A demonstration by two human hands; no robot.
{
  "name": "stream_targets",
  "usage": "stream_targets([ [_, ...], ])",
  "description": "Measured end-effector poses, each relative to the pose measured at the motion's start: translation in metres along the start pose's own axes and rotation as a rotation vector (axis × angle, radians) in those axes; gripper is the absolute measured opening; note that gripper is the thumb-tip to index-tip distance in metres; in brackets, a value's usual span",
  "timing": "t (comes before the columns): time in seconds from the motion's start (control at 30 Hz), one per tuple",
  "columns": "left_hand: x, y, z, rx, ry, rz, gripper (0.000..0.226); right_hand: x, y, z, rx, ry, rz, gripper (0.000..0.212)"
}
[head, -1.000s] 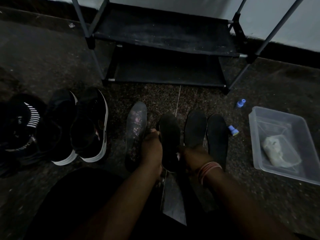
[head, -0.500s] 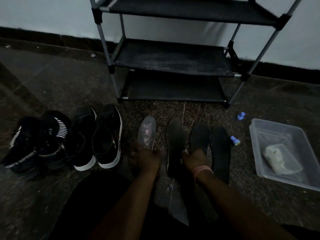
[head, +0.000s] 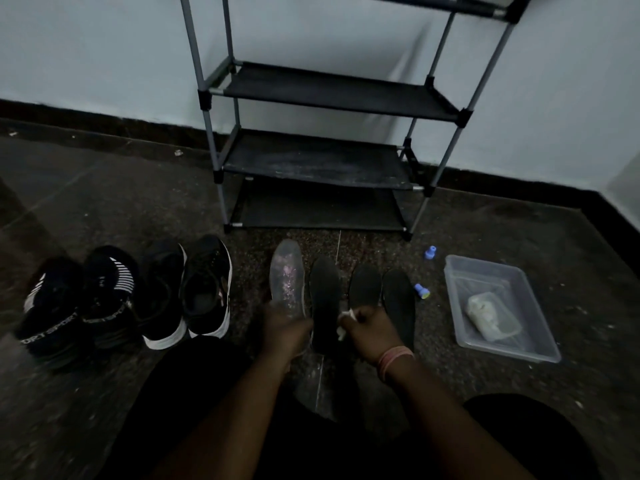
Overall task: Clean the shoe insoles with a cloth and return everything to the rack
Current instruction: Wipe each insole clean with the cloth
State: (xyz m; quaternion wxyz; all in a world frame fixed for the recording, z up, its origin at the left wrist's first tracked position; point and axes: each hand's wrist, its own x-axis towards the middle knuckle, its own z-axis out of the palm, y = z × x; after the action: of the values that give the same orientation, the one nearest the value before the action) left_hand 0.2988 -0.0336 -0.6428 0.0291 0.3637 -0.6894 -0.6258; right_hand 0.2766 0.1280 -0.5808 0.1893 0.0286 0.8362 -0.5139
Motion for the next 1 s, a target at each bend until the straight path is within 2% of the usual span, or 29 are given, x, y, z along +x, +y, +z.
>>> stream_targets([
  [0.13,-0.029,0.007,-0.005,-0.116,-0.162,0.136,0.064,-0.021,-0.002,0.003,0.099,-0.018,-0.018,0.026],
  [0.2,-0.042,0.008,-0.008,-0.144,-0.260,0.176,0.072,-0.028,-0.007,0.004,0.183,-0.039,0.024,0.024],
  [0.3,-0.054,0.010,-0.011,-0.164,-0.376,0.173,0.089,-0.031,-0.012,0.003,0.236,-0.055,0.087,0.026],
  [0.37,-0.059,0.009,-0.013,-0.137,-0.430,0.137,0.087,-0.032,-0.013,0.003,0.247,-0.050,0.096,0.029],
  [0.43,-0.064,0.008,-0.013,-0.190,-0.519,0.068,0.075,-0.034,-0.013,0.002,0.270,-0.049,0.109,0.029],
  [0.53,-0.071,0.017,-0.015,-0.461,-0.655,-0.180,0.033,-0.032,-0.009,-0.005,0.255,-0.005,0.103,0.030],
  [0.57,-0.071,0.022,-0.017,-0.561,-0.651,-0.284,0.032,-0.030,-0.009,-0.008,0.237,0.005,0.081,0.030],
  [0.6,-0.069,0.024,-0.018,-0.647,-0.624,-0.364,0.042,-0.028,-0.007,-0.009,0.217,-0.002,0.056,0.029],
  [0.67,-0.062,0.026,-0.021,-0.765,-0.573,-0.438,0.055,-0.029,-0.008,-0.006,0.201,-0.051,0.006,0.028],
  [0.73,-0.061,0.029,-0.020,-0.804,-0.544,-0.456,0.049,-0.029,-0.010,-0.001,0.197,-0.101,-0.039,0.029],
  [0.83,-0.058,0.032,-0.020,-0.855,-0.530,-0.445,0.044,-0.024,-0.011,0.005,0.163,-0.092,-0.112,0.030],
  [1.0,-0.041,0.031,-0.019,-0.980,-0.644,-0.404,0.051,-0.008,-0.002,0.009,0.068,-0.066,-0.177,0.028],
])
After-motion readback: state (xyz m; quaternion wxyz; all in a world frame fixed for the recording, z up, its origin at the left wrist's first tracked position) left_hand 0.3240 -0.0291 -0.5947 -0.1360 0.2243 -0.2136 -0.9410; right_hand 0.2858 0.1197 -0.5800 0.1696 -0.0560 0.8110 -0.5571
